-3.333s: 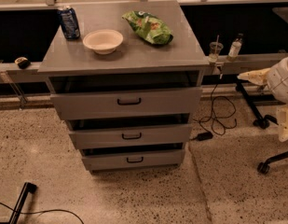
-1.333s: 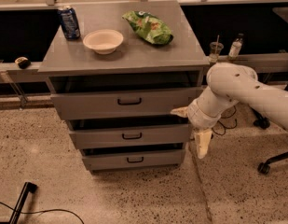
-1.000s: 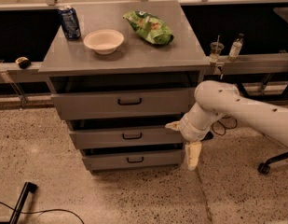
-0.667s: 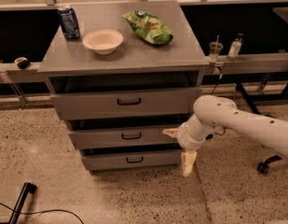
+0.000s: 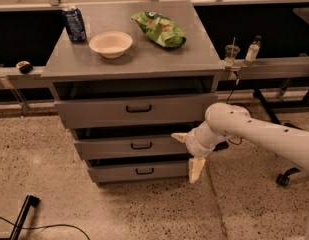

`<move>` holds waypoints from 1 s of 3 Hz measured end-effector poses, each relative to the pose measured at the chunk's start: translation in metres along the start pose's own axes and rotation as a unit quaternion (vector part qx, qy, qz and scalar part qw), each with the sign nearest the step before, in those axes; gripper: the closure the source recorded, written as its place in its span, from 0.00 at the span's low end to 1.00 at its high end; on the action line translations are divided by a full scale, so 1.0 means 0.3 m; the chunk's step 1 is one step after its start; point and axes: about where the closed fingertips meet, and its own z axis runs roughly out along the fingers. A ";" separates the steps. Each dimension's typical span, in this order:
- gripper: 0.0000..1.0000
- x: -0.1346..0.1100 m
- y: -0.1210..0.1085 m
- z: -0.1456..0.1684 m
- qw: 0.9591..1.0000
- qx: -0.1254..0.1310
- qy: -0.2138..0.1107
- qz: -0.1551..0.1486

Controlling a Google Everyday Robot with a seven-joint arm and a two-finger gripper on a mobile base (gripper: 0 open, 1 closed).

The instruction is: Open middle drawer

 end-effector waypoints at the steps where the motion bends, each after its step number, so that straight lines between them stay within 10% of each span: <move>1: 0.00 0.017 -0.086 0.037 0.999 0.039 0.006 0.007; 3: 0.00 0.114 -0.212 0.184 0.996 0.082 0.012 0.027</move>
Offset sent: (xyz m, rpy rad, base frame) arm 0.0879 0.0079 -0.0313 0.0405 -0.1934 -0.1749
